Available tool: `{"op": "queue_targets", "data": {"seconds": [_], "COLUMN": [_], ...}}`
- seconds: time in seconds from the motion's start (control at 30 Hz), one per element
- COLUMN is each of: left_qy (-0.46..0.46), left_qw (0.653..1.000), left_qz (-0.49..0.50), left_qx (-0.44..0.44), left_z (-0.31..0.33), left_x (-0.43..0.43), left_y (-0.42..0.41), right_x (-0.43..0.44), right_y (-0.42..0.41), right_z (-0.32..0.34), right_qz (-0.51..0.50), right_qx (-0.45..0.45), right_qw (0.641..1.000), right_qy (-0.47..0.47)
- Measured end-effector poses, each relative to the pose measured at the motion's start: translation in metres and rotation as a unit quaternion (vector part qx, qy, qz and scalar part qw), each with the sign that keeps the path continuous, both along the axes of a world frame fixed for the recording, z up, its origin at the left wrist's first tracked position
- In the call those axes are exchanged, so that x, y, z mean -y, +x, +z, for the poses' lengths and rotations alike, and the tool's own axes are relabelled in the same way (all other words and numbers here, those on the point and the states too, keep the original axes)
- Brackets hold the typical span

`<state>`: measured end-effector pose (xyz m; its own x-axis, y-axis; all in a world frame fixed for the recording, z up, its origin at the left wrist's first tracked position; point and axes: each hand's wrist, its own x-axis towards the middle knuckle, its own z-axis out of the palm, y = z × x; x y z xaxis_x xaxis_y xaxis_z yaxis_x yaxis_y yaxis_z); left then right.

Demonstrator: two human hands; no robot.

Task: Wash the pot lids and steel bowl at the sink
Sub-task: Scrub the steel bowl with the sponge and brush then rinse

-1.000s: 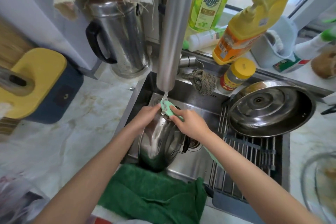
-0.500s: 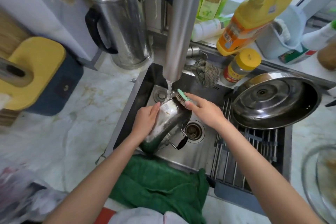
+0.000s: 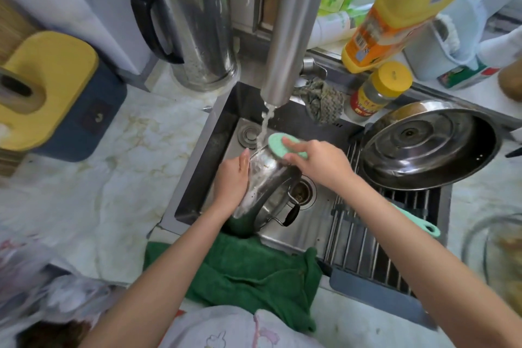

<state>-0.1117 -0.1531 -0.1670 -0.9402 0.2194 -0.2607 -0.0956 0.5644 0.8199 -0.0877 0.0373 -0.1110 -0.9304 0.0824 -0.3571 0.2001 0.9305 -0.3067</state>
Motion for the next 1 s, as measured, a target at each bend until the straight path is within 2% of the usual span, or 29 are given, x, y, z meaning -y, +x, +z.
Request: {"op": "queue_targets", "data": {"seconds": [0.07, 0.17, 0.2, 0.3, 0.43, 0.53, 0.67, 0.77, 0.8, 0.9, 1.0], "left_qy": [-0.008, 0.010, 0.008, -0.020, -0.029, -0.042, -0.053, -0.059, -0.067, -0.074, -0.069], "left_qw": [1.000, 1.000, 1.000, 1.000, 0.999, 0.999, 0.999, 0.998, 0.998, 0.997, 0.998], "left_qz": [0.009, 0.014, 0.013, 0.014, 0.013, 0.014, 0.012, 0.002, 0.001, 0.003, 0.005], "left_qx": [0.002, -0.004, -0.004, 0.004, -0.003, 0.001, -0.005, -0.008, -0.007, -0.003, 0.005], "left_z": [-0.002, -0.002, -0.001, 0.001, 0.004, 0.005, 0.005, 0.006, 0.006, 0.005, 0.005], "left_x": [0.001, 0.003, 0.002, 0.000, -0.002, -0.005, -0.005, -0.006, -0.006, -0.006, -0.004], "left_y": [0.000, -0.001, -0.001, -0.002, -0.005, -0.007, -0.009, -0.008, -0.008, -0.011, -0.011], "right_x": [0.001, 0.022, 0.014, -0.002, 0.024, 0.010, 0.029, 0.006, 0.007, 0.031, 0.013], "right_y": [0.003, 0.011, 0.006, 0.000, 0.015, 0.005, 0.014, -0.002, -0.002, 0.010, -0.003], "right_z": [-0.002, 0.004, 0.002, -0.005, -0.006, -0.004, 0.001, 0.001, 0.001, 0.007, 0.006], "right_qz": [-0.012, 0.108, 0.098, -0.019, 0.061, -0.007, 0.109, 0.024, 0.027, 0.141, 0.074], "right_qx": [0.007, 0.029, 0.016, -0.002, 0.010, -0.007, 0.006, -0.016, -0.017, -0.004, -0.030], "right_qw": [1.000, 0.993, 0.995, 1.000, 0.998, 1.000, 0.993, 0.996, 0.996, 0.987, 0.990], "right_qy": [-0.023, -0.028, -0.005, 0.009, -0.018, 0.013, 0.035, 0.082, 0.082, 0.079, 0.112]}}
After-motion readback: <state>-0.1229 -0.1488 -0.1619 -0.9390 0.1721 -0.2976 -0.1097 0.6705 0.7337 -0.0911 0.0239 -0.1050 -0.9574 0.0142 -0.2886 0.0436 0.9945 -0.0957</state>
